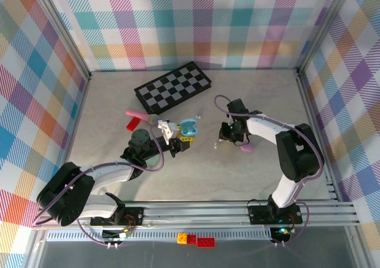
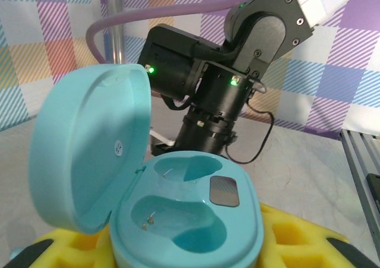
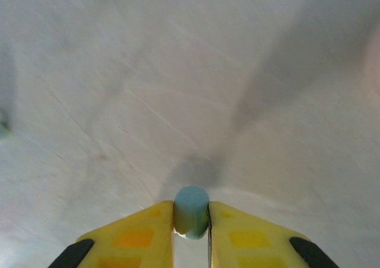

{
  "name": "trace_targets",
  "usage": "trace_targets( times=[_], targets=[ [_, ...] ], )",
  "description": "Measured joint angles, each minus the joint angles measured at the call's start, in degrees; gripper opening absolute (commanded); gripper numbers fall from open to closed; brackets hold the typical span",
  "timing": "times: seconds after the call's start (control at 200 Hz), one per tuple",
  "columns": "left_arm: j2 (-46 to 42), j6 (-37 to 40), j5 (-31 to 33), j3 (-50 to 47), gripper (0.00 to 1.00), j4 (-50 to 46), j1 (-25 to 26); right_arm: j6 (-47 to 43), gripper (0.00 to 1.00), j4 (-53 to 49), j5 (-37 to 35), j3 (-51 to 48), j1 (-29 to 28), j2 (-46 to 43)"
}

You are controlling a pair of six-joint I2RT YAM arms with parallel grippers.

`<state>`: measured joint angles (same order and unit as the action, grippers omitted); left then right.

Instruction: Insert wireless bluetooth earbuds into charging case

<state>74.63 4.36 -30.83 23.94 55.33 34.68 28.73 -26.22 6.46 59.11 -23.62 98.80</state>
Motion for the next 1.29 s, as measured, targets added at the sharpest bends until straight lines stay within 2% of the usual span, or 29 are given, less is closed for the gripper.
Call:
trace_targets(
  times=[0.35, 0.525, 0.875, 1.295],
  targets=[
    [0.0, 0.0, -0.2, 1.8, 0.37, -1.3, 0.0, -4.4, 0.21, -6.2, -6.2, -0.4, -1.2, -0.1],
    [-0.3, 0.5, -0.1, 1.8, 0.37, -1.9, 0.0, -5.4, 0.26, -7.1, -8.0, 0.7, -3.0, 0.8],
    [-2.1, 1.5, 0.0, 1.8, 0.37, -4.2, 0.0, -5.4, 0.28, -8.5, -7.9, 3.1, -5.3, 0.9],
    [-2.4, 1.5, 0.0, 1.8, 0.37, -4.7, 0.0, -5.0, 0.29, -5.9, -6.8, 3.1, -5.3, 1.2]
  ],
)
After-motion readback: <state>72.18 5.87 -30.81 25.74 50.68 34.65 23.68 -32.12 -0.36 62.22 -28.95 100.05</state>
